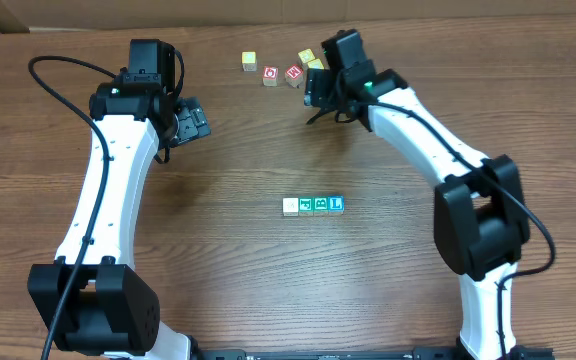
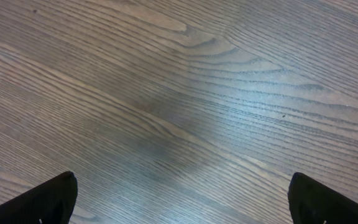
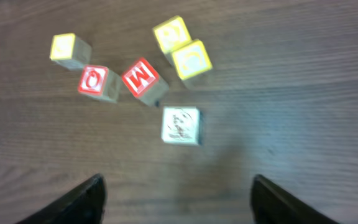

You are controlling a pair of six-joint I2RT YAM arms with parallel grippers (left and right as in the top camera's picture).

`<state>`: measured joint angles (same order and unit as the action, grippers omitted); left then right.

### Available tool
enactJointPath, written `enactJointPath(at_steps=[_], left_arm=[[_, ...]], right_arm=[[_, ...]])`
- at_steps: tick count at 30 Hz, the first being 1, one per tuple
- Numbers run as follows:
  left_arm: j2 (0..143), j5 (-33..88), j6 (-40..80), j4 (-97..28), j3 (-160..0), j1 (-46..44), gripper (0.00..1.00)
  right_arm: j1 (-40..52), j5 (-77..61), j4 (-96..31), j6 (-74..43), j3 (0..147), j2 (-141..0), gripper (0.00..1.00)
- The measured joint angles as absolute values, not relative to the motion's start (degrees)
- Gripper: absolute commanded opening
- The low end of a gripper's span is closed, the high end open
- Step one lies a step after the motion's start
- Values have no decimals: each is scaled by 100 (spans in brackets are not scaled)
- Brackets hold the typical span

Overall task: Flip 5 blocks
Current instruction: 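Grasp the white tree block with the right gripper and lift it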

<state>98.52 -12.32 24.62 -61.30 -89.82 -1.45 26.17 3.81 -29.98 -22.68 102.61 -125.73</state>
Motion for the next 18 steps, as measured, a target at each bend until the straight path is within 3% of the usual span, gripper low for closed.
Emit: enactJointPath(at_steps=[18], left_arm=[[9852, -1232, 2462, -6132, -8982, -145, 100]], right_arm=[[2746, 655, -1704, -2095, 10259, -13646, 59]])
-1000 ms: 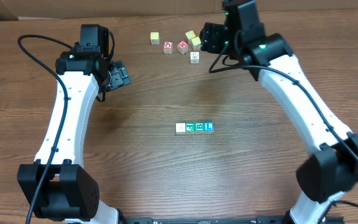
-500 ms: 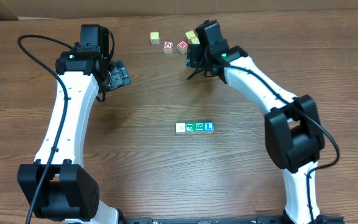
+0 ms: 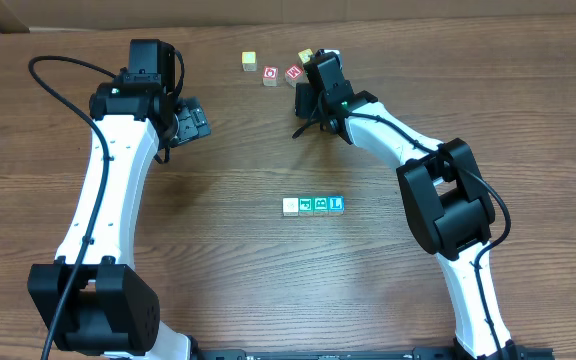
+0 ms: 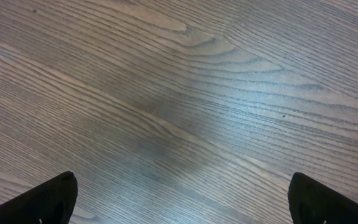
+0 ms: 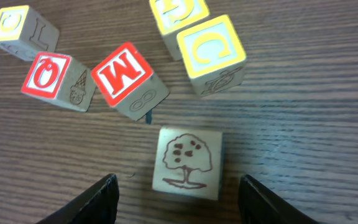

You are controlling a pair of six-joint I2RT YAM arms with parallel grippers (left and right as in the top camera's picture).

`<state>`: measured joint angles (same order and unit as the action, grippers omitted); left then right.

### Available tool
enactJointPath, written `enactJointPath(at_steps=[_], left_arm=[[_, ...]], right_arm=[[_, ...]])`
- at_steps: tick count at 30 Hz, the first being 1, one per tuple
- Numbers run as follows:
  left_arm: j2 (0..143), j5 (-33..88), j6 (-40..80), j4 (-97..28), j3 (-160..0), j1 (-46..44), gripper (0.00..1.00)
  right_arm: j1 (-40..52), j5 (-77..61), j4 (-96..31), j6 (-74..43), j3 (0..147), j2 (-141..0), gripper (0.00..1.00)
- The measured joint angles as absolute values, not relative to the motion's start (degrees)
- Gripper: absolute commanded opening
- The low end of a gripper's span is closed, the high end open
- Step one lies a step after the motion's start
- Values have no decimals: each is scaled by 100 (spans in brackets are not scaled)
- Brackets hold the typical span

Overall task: Flip 5 blocks
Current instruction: 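Grasp the white tree block with the right gripper and lift it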

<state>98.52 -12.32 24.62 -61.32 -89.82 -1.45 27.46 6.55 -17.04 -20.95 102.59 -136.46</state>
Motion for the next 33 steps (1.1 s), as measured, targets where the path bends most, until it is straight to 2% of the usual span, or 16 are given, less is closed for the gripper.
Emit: enactJointPath(at_steps=[10, 16, 24, 33], left_arm=[[9852, -1232, 2462, -6130, -8982, -145, 100], [9852, -1232, 2462, -6132, -8982, -145, 100], [9852, -1232, 2462, -6132, -8982, -145, 100], [9852, -1232, 2462, -6132, -8982, -145, 100]], right_arm=[[2746, 987, -1470, -2075, 10259, -13657, 49], [2746, 1009, -1337, -2075, 10259, -13819, 46], [2744, 1050, -1326, -2067, 10259, -13893, 26], [2764, 1050, -1868, -2073, 10256, -13550, 26]])
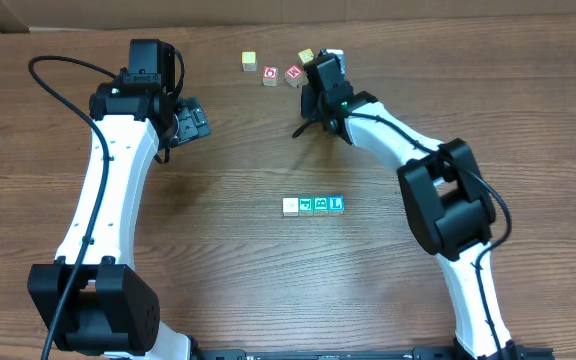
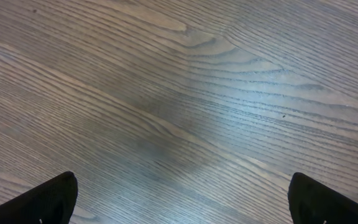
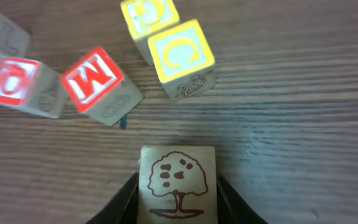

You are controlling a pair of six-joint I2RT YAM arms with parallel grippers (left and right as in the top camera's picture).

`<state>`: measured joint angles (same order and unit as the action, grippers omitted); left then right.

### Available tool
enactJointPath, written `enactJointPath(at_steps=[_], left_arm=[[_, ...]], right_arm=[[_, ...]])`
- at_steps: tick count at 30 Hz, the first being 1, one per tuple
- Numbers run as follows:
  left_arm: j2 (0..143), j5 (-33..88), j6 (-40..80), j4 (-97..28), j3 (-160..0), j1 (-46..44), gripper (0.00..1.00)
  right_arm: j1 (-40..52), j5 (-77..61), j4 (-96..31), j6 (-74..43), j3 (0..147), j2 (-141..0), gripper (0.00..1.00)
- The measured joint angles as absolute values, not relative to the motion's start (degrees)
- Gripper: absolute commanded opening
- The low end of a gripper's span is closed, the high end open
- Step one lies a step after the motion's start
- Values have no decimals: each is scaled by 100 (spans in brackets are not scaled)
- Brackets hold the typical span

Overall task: Flip 5 blocks
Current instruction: 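Grasp the white tree block with the right gripper and lift it, then carry the tree block forward toward the front row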

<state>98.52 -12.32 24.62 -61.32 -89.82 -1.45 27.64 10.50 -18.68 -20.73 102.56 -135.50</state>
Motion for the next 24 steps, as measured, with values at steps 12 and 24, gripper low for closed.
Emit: enactJointPath(at_steps=[12, 24], left_arm=[[9852, -1232, 2462, -6130, -8982, -145, 100], [9852, -1234, 2462, -6130, -8982, -145, 100]], right_arm=[[3660, 1074, -3743, -2080, 10267, -11474, 21], [4574, 878, -5332, -3717, 10047, -11332, 20]])
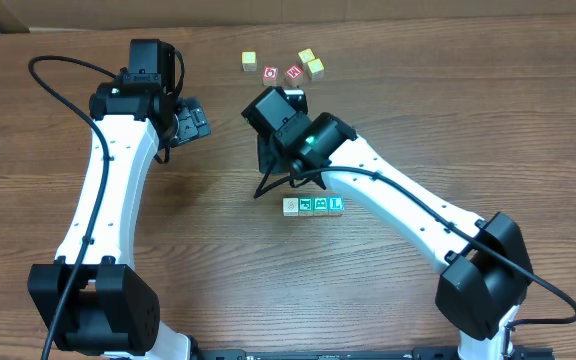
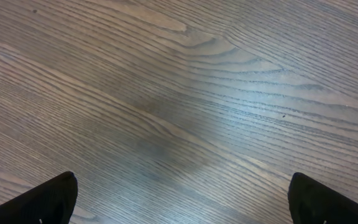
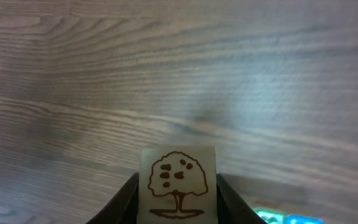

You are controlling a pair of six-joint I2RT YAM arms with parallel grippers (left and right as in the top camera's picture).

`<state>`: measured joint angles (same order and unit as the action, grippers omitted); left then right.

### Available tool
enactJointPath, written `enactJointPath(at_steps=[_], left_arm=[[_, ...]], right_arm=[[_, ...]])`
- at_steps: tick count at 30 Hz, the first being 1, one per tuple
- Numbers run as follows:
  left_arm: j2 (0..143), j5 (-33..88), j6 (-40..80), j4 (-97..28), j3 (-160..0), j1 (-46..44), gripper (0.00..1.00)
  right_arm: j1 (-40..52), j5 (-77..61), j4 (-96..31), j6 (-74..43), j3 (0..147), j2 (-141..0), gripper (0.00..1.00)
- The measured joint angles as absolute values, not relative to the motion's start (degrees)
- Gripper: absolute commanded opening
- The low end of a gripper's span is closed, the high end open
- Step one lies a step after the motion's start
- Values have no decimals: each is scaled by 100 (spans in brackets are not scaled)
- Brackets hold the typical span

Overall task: Flip 5 blocks
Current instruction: 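Carry the tree block forward toward the front row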

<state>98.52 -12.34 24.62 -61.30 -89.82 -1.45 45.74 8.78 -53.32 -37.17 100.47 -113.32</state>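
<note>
A pale wooden block with a brown tree drawing (image 3: 178, 180) is held between the jaws of my right gripper (image 3: 178, 193), which is shut on it above bare table. In the overhead view this gripper (image 1: 268, 183) hangs just left of a row of several blocks (image 1: 313, 205), most with teal faces, and the arm hides the held block. The row's teal end shows at the lower right edge (image 3: 277, 217) of the right wrist view. My left gripper (image 1: 186, 122) is open over bare wood at the far left, its fingertips (image 2: 51, 198) wide apart.
Several loose blocks lie at the back of the table: a yellow one (image 1: 249, 61), two red ones (image 1: 270, 72) (image 1: 293, 73) and two more yellow ones (image 1: 312, 62). A cardboard wall (image 1: 88, 12) runs along the far edge.
My right gripper, still shut on the tree block, has moved from the loose cluster at the back to the middle of the table, by the left end of the row. The left arm is unchanged.
My right gripper was open above the tree block lying beside the loose cluster. Then it was lower, with its jaws on either side of the block. Then it was shut on the block there. Now it holds the block by the teal row.
</note>
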Motion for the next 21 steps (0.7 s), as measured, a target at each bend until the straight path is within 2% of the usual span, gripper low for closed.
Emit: enactJointPath(at_steps=[9, 16, 21], left_arm=[[9852, -1234, 2462, -6132, -8982, -145, 100], [9852, -1234, 2462, -6132, -8982, -145, 100], [9852, -1234, 2462, -6130, -8982, -145, 100]], right_arm=[[5245, 893, -4226, -4268, 9192, -11598, 24], [5535, 1144, -3927, -4567, 8973, -11928, 24], [5559, 1225, -3879, -4650, 8960, -12151, 34]])
